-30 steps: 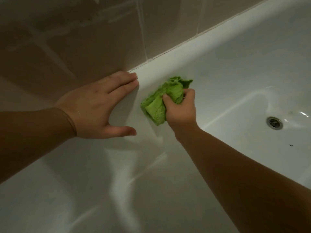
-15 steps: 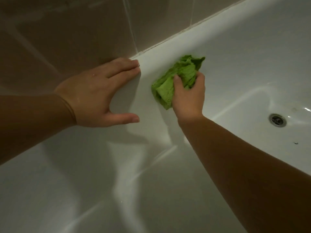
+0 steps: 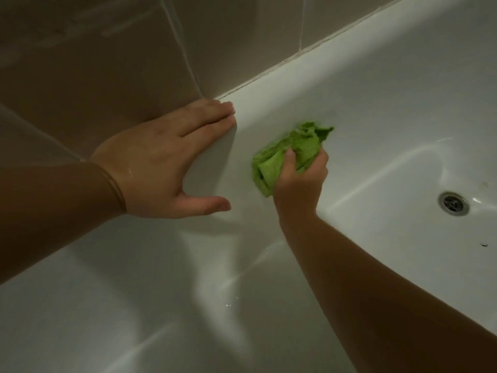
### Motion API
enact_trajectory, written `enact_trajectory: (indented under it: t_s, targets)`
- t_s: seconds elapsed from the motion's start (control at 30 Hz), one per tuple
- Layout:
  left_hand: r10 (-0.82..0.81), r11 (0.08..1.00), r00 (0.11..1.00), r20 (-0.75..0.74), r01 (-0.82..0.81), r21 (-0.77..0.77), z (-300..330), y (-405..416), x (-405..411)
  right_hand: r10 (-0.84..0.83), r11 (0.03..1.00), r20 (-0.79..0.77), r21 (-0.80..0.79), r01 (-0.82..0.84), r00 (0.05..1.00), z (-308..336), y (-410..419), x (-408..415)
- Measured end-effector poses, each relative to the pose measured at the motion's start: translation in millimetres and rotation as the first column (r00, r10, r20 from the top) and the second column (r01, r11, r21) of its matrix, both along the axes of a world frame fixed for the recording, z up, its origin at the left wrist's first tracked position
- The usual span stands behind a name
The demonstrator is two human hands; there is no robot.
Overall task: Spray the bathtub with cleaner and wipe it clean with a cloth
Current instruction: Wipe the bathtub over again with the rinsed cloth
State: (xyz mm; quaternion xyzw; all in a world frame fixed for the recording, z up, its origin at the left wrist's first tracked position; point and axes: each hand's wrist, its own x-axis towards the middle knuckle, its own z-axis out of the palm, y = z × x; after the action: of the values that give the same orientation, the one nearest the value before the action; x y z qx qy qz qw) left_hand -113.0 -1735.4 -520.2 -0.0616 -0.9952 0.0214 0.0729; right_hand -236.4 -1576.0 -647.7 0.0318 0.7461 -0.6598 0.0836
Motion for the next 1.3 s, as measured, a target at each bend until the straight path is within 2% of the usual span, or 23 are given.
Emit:
enact_trajectory:
  t_s: [0.03,0.1,0.2,0.3,0.37,0.47,0.6,0.67,0.77,0.87,0.97,1.03,1.13,1.23,1.3]
  targets:
    - [-0.001,1.0,1.0,0.005,0.001,0.0,0.1,0.2,-2.0,-0.002,0.999,0.053,0.041,0.0,0.999,-5.8,-2.7,6.0]
    - [-0.007,1.0,1.0,0.014,0.007,0.002,0.4,1.2,-6.9,0.087,0.991,0.158,0.087,-0.101,0.984,-14.3,-6.0,26.7]
    - [-0.006,1.0,1.0,0.011,0.006,0.002,0.8,3.2,-14.0,0.237,0.967,0.199,0.04,-0.25,0.951,-10.8,-1.9,46.4]
    - [-0.01,1.0,1.0,0.003,0.01,0.001,0.7,5.5,-19.5,0.16,0.985,0.043,0.052,-0.163,0.986,-8.5,4.6,22.2]
    - [-0.004,1.0,1.0,0.007,0.004,-0.004,1.2,6.4,-21.8,0.094,0.992,0.012,0.078,-0.095,0.996,-14.4,6.2,1.0]
    - [-0.009,1.0,1.0,0.006,0.009,0.0,1.5,8.4,-26.6,0.083,0.989,0.103,0.112,-0.094,0.991,-28.7,6.6,2.6]
    - [-0.018,1.0,1.0,-0.004,0.018,0.009,1.9,10.4,-33.1,0.238,0.963,0.196,0.077,-0.257,0.951,-31.8,9.6,24.2]
    - [-0.023,1.0,1.0,0.001,0.023,0.004,1.5,11.6,-36.6,0.222,0.97,0.147,0.064,-0.234,0.964,-31.4,14.3,10.5]
    - [-0.021,1.0,1.0,0.016,0.021,-0.002,0.9,11.3,-40.2,0.111,0.987,0.094,0.102,-0.121,0.989,-42.4,18.9,-19.8]
    - [-0.028,1.0,1.0,0.014,0.028,0.006,0.8,13.2,-46.7,0.059,0.985,0.205,0.146,-0.09,0.977,-62.5,18.5,-19.7]
    - [-0.034,0.999,0.999,0.011,0.034,0.011,0.5,14.2,-53.5,0.159,0.974,0.299,0.108,-0.199,0.941,-68.5,16.0,4.6]
    - [-0.04,0.999,0.999,0.008,0.04,0.009,0.4,14.4,-57.5,0.206,0.971,0.27,0.063,-0.231,0.94,-65.8,17.8,5.3]
    - [-0.045,0.999,0.999,0.006,0.045,0.005,-0.3,15.6,-63.3,0.147,0.981,0.202,0.095,-0.169,0.968,-78.8,27.2,-21.2]
    - [-0.054,0.998,0.999,0.008,0.053,0.013,-1.1,17.2,-66.9,0.103,0.968,0.317,0.185,-0.167,0.943,-100.3,35.9,-25.6]
    - [-0.051,0.999,0.999,0.016,0.051,0.005,-0.8,17.0,-68.2,0.174,0.958,0.393,0.146,-0.248,0.903,-112.0,35.1,-7.5]
